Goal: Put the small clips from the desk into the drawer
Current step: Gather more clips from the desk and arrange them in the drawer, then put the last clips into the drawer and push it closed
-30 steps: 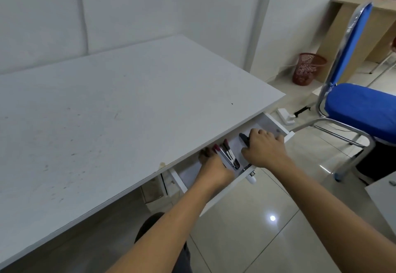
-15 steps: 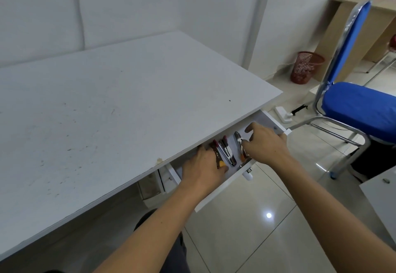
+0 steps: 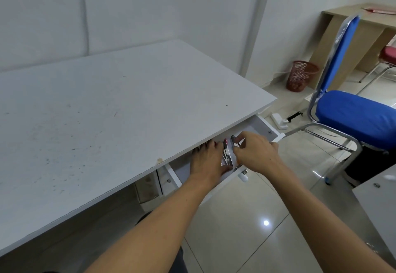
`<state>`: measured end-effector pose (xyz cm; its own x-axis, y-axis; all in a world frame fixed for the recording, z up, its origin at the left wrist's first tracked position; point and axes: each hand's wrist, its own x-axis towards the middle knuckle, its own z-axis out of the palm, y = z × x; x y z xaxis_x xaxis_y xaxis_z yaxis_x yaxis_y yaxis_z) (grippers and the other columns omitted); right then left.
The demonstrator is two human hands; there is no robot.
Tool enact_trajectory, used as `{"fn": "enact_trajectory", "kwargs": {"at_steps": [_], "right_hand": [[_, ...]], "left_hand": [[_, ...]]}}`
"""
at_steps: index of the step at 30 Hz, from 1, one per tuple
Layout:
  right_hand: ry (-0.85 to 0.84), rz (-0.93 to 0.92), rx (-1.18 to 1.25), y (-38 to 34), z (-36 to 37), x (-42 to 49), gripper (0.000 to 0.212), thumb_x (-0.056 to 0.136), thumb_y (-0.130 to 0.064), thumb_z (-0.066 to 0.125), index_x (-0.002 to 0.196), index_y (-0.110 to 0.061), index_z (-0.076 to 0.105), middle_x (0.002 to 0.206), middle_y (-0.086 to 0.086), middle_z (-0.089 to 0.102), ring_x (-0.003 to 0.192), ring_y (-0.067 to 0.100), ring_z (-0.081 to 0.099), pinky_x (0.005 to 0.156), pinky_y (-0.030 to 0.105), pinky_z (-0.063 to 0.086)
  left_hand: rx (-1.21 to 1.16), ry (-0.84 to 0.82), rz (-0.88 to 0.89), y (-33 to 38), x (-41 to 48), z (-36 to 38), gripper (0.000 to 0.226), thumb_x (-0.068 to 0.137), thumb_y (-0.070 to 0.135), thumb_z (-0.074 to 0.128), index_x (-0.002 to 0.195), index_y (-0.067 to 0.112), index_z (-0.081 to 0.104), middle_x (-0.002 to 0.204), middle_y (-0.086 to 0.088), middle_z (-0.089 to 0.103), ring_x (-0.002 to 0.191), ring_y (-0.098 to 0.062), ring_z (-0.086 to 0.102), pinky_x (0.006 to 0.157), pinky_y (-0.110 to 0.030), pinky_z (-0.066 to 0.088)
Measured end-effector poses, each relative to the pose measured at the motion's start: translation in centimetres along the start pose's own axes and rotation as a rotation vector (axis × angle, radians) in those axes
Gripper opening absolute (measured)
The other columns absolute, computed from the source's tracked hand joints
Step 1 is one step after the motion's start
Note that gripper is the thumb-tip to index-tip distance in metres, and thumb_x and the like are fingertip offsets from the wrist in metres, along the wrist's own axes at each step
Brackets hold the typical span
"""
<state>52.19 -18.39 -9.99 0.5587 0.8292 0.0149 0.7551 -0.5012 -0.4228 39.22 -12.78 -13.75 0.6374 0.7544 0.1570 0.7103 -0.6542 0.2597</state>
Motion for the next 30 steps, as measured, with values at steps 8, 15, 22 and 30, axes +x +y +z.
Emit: {"fn": "enact_trajectory", "kwargs": {"at_steps": [8,15,22,30], "right_hand": [[-0.033,-0.017,0.115,-1.3,-2.5,-1.2,0.011,0.088,-0.031,0.056,0.094,-0.033,0.065,0.085,-0.017,0.062,0.096,0.015,0.058,0.094,0.041,0.039],[-0.045,-0.138,0.343,-5.8,-2.5,-3.9,0.016,0.081,-0.021,0.059,0.093,-0.029,0.067,0.081,-0.01,0.071,0.075,0.005,0.067,0.062,0.017,0.05],[-0.128,-0.376,0.474,-15.5,0.9,-7.5,0.02,0.088,-0.02,0.057,0.102,-0.032,0.066,0.086,-0.01,0.068,0.077,-0.002,0.064,0.057,0.008,0.048],[-0.303,-0.586,0.45,-28.2,6.8,-12.4,0.019,0.09,-0.026,0.056,0.107,-0.031,0.065,0.092,-0.016,0.065,0.08,0.001,0.063,0.063,0.011,0.04]], "left_hand": [[-0.381,-0.008,-0.059,-0.8,-2.2,-3.3,0.02,0.093,0.024,0.05,0.109,0.026,0.062,0.099,0.008,0.067,0.085,-0.013,0.063,0.069,-0.033,0.052],[-0.507,0.055,-0.006,-2.4,-6.6,-9.3,0.018,0.088,0.033,0.052,0.097,0.034,0.067,0.086,0.016,0.067,0.074,-0.002,0.063,0.063,-0.029,0.055],[-0.519,0.251,-0.186,-11.0,-12.3,-14.3,0.016,0.087,0.041,0.053,0.098,0.041,0.064,0.092,0.022,0.065,0.084,0.005,0.063,0.073,-0.025,0.053],[-0.462,0.492,-0.494,-23.6,-21.7,-18.8,0.012,0.092,0.024,0.062,0.097,0.034,0.066,0.095,0.02,0.066,0.086,0.007,0.059,0.063,-0.002,0.042]]}}
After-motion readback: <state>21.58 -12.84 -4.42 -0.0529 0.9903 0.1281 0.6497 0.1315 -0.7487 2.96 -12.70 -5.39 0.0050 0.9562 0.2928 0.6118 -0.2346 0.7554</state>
